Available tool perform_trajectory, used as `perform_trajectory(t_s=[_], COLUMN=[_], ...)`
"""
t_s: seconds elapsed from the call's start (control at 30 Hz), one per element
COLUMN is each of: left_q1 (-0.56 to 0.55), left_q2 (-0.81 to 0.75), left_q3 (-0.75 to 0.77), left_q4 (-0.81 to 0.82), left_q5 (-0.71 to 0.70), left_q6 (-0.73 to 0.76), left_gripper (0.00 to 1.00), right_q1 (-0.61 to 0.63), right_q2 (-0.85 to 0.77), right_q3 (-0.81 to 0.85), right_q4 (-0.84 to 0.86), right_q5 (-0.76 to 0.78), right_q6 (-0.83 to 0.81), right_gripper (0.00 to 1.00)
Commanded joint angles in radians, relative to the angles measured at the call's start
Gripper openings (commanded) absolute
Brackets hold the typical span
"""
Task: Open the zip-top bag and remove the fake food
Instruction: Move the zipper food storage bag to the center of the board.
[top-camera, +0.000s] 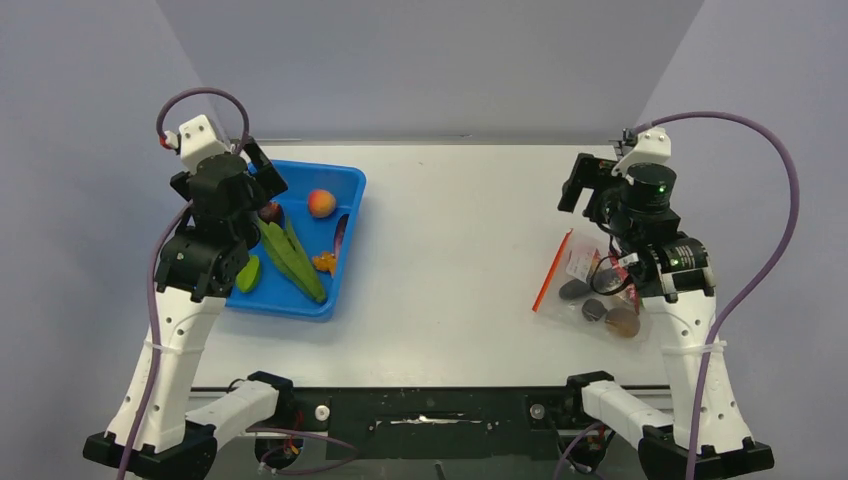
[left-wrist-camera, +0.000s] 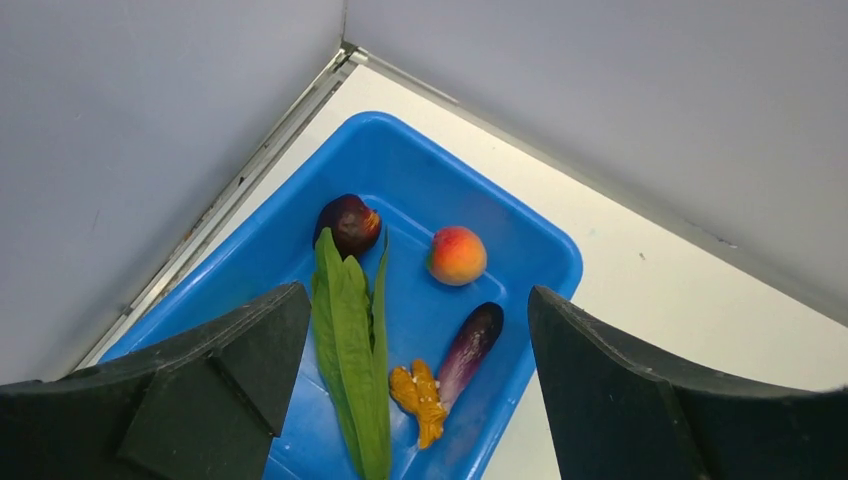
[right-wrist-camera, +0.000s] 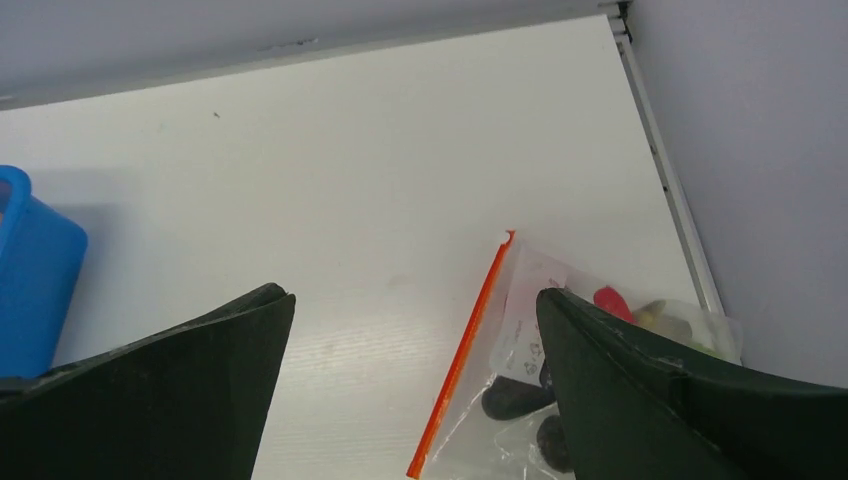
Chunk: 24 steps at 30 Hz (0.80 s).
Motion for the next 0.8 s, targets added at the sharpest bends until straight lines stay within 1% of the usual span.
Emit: perform_trajectory(t_s=[0.0,0.07,0.17,0.23,0.3,0.47,0.53,0.57,0.67,0.77], left_q1=[0.017,0.024,0.035,0.044,0.053,0.066,0.042,0.017,-0.081,-0.168], left_q2=[-0.039,-0.053,-0.071,-0.081,-0.092,-0.096,-0.066,-0.041,0.027,0.089], left_q3=[-0.063,-0.108,-0.175,-0.217,-0.270,-0.411,-0.427,-0.423,-0.378,-0.354], left_q4=[0.064,0.083,0.113,0.123,0.153,0.338,0.372,0.359,0.320,0.331], left_q5=[-0.002,0.023,0.126,0.204,0.294,0.568,0.652,0.676,0.681,0.712], left_q6=[-0.008,-0.001,0.022,-0.005,-0.023,-0.097,-0.111,-0.097,-0.054,-0.040], left_gripper=[0.80,0.81,0.82,0.82,0.84,0.85,0.84,0.83,0.82,0.82], right_q1=[-0.025,-0.039,-0.058,-0.073,-0.086,-0.113,-0.124,-0.130,-0.146,-0.165], right_q2=[-0.056,-0.086,-0.125,-0.134,-0.123,-0.021,0.036,0.066,0.150,0.222], right_q3=[-0.105,-0.184,-0.293,-0.355,-0.398,-0.454,-0.463,-0.469,-0.496,-0.530], right_q4=[0.026,0.049,0.082,0.080,0.061,0.009,-0.008,-0.011,0.011,0.051], right_q5=[-0.003,-0.011,-0.020,-0.004,0.024,0.084,0.099,0.103,0.094,0.055], right_q6=[0.080,0.110,0.135,0.156,0.176,0.219,0.242,0.251,0.266,0.279], right_gripper=[0.98,0.98,0.98,0.98,0.98,0.98,0.98,0.98,0.98,0.98])
